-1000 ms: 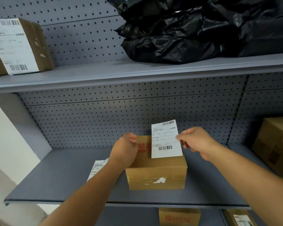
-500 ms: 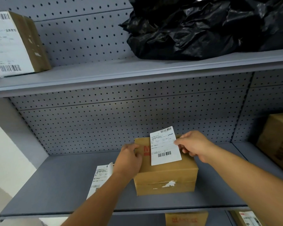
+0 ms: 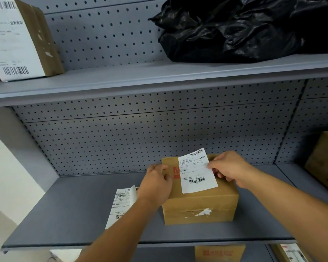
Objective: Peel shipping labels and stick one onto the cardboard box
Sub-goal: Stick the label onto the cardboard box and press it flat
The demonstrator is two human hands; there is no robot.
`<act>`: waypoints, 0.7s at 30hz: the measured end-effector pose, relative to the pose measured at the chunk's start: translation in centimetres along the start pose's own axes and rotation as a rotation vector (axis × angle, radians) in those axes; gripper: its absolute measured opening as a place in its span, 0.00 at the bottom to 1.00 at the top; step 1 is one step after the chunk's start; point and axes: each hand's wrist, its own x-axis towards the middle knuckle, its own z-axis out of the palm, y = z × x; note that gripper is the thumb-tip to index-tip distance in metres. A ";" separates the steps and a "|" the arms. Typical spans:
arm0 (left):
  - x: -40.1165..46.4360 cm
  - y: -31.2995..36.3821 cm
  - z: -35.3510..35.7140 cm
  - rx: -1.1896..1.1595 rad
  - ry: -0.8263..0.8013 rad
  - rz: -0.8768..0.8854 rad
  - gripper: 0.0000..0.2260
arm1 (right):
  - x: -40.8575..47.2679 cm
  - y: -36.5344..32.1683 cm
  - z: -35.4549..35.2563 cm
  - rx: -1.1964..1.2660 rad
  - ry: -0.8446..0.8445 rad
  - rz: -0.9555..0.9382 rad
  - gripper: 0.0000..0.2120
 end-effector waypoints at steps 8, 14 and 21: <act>0.0 -0.1 0.1 0.010 -0.007 -0.009 0.18 | 0.0 -0.3 0.3 -0.088 0.034 0.009 0.10; 0.0 0.1 -0.1 0.021 -0.013 -0.006 0.18 | -0.3 -0.6 0.6 -0.179 0.057 -0.010 0.11; 0.0 0.1 -0.2 0.019 -0.029 -0.009 0.18 | -0.5 -1.7 1.0 -0.514 0.056 -0.090 0.12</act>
